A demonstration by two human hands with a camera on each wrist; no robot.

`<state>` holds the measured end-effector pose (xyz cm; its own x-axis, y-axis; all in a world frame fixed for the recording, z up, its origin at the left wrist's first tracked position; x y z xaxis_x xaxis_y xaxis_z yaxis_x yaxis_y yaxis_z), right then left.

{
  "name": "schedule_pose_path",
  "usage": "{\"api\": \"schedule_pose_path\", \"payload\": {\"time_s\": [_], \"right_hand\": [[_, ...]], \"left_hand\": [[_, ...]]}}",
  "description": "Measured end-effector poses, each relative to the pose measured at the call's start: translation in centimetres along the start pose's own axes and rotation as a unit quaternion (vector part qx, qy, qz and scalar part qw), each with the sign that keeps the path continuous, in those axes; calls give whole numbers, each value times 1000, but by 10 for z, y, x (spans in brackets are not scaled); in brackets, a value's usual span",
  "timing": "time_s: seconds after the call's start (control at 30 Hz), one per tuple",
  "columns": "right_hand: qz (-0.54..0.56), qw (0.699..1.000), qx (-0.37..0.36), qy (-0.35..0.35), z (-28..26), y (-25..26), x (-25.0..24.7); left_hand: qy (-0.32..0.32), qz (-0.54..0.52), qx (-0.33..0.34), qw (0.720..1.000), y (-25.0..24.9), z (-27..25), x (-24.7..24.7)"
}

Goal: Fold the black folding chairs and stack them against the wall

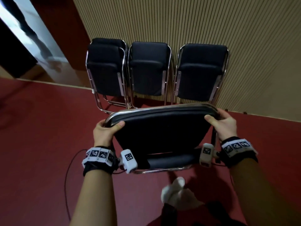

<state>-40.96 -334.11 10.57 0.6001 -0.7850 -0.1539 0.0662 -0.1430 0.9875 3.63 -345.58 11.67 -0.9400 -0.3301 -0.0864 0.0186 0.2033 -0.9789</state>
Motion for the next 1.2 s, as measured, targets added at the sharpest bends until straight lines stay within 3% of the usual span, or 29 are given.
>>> {"api": "schedule_pose_path", "payload": {"time_s": [0.23,0.5,0.93,1.2], "right_hand": [[-14,999,34,21,105,-12,123],[-31,998,28,49,208,28,260],[-19,995,79,-53,325,27,396],[-38,990,88,-108,389,14,440]], "left_hand": [[-39,21,-48,998,4,133,47],[-74,22,-80,994,-15,273,87],[54,83,-48,994,-67,528,222],[119,141,-27,982,-83,631,316]]}}
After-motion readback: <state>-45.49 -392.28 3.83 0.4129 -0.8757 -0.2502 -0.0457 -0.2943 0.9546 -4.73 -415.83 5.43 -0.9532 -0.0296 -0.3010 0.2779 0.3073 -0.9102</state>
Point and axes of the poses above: each hand's wrist, its own z-axis towards the middle knuckle, its own x-axis out of the palm, y = z × x, the point moved 9 cm from there along z, towards the middle knuckle, and after that the axes turned 9 degrees about -y, right-handed, at the moved point
